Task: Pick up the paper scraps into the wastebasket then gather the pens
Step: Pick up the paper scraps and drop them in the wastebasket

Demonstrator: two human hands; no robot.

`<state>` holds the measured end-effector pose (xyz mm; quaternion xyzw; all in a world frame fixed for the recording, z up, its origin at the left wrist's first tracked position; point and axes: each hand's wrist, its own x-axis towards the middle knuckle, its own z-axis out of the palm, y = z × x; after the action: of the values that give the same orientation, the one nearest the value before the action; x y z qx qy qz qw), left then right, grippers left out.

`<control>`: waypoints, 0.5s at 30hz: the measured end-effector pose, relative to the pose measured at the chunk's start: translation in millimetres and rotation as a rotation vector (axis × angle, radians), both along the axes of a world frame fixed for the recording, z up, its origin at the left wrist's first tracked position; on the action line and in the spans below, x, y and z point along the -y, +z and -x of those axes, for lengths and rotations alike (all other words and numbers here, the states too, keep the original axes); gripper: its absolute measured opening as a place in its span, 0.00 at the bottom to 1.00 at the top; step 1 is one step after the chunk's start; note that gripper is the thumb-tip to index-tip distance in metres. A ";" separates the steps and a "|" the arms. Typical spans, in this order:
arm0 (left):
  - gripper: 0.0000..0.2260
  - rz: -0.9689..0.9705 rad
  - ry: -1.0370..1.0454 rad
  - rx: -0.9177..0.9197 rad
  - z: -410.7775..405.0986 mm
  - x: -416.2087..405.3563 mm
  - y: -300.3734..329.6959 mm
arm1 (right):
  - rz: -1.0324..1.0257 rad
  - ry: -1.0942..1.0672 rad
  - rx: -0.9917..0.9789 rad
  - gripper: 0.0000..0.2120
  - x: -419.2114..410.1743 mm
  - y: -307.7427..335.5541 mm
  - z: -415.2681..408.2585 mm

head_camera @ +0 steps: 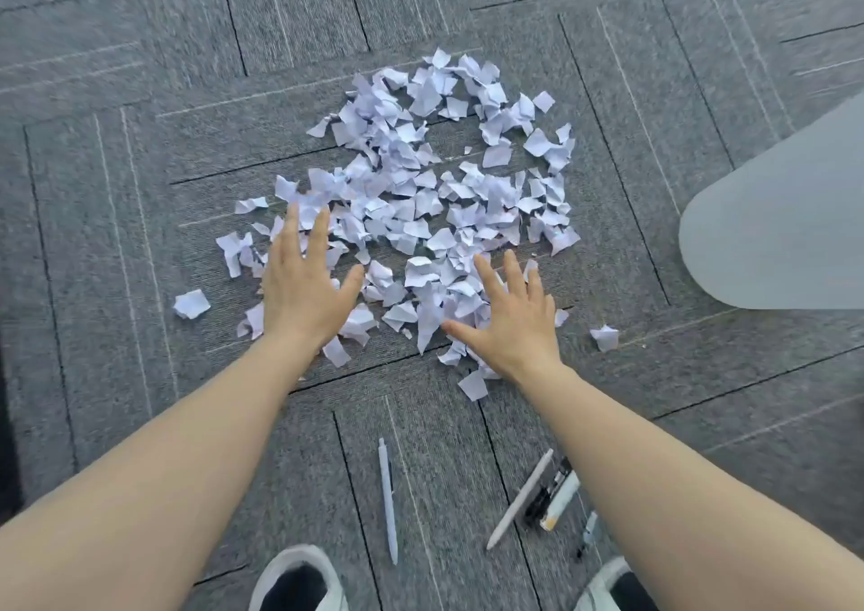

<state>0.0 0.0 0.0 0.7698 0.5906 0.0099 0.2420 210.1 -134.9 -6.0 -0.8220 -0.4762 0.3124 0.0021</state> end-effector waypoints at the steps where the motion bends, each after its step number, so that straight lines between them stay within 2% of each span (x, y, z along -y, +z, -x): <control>1: 0.35 -0.006 0.000 -0.027 0.6 -4.2 -13.7 | 0.004 0.005 0.011 0.44 -1.3 -11.0 1.6; 4: 0.39 0.017 -0.017 -0.117 -0.7 -21.8 -47.3 | -0.026 0.018 0.098 0.47 -6.2 -45.7 7.7; 9: 0.43 -0.126 -0.107 -0.174 -10.3 -52.8 -83.8 | -0.202 0.122 0.165 0.44 -23.3 -77.6 19.0; 12: 0.36 -0.262 -0.115 -0.163 -13.2 -56.5 -91.7 | -0.306 0.146 0.162 0.36 -30.1 -83.2 21.8; 15: 0.24 -0.340 -0.108 -0.050 -18.7 -55.8 -93.6 | -0.492 0.196 0.234 0.19 -36.9 -85.8 16.2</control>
<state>18.7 55.8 -93.6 0.8302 0.5441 0.0774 0.0939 193.9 -98.0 -91.9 -0.7774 -0.6117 0.0892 0.1162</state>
